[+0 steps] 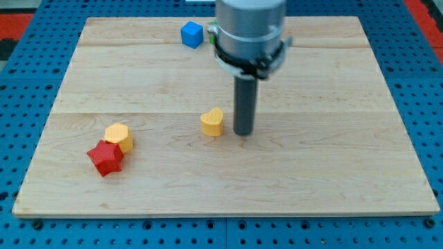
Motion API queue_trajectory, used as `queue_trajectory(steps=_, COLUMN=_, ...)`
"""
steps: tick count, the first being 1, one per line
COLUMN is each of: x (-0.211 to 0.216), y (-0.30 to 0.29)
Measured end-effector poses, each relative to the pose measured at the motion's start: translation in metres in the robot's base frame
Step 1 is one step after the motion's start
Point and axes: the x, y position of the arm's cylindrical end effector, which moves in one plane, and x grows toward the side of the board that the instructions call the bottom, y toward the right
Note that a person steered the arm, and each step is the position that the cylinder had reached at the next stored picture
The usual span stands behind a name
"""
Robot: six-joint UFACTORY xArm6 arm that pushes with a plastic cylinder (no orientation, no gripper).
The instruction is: Move red star closer to the heart
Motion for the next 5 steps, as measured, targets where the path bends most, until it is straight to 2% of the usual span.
queue_trajectory(steps=1, x=0.064, y=-0.024)
queue_trajectory(steps=2, x=0.101, y=-0.119)
queue_trajectory(steps=3, x=0.102, y=-0.194)
queue_trajectory(steps=5, x=0.044, y=-0.212)
